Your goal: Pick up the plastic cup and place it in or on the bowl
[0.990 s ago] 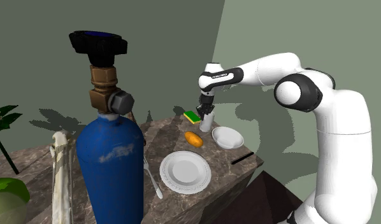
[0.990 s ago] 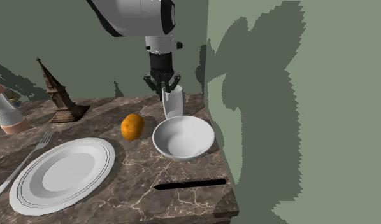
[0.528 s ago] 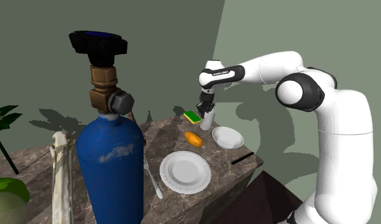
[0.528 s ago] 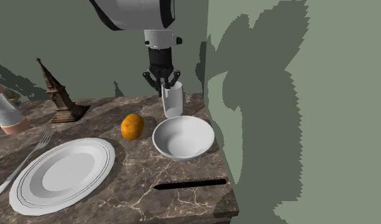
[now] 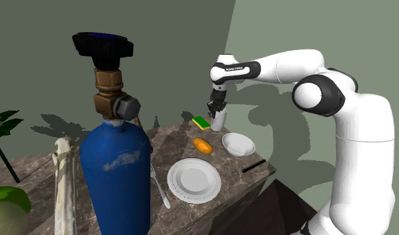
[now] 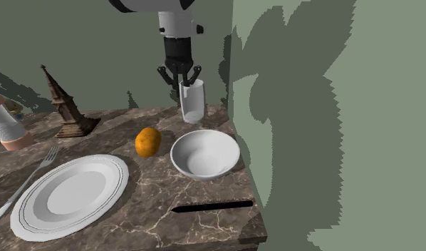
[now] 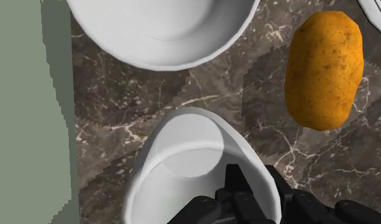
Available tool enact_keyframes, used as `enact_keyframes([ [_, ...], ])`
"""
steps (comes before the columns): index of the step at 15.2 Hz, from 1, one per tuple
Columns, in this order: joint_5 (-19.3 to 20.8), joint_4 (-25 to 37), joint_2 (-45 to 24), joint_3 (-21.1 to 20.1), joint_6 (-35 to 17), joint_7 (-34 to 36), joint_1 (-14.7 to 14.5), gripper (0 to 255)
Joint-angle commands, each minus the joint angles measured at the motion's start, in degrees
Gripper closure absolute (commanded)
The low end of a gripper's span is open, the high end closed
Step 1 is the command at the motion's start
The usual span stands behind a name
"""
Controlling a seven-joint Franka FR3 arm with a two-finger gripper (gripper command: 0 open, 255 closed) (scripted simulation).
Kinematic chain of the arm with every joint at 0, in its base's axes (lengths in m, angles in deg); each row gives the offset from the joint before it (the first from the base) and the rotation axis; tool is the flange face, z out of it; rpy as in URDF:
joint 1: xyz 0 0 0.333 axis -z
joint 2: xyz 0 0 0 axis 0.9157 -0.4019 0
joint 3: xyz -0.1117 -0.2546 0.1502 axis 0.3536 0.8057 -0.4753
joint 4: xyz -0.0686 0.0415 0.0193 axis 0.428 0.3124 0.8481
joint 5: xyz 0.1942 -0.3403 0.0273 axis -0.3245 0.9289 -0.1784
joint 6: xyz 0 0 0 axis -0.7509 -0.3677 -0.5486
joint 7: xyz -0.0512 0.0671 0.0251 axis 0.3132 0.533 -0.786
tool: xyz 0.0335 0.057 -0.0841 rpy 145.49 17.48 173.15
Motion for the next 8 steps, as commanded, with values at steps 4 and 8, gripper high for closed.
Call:
enact_keyframes([
  [4,0.1,2.5,0.9,0.1,3.4,0.1,0.0,255],
  [8,0.2,4.9,1.3,0.1,6.2,0.2,0.1,255],
])
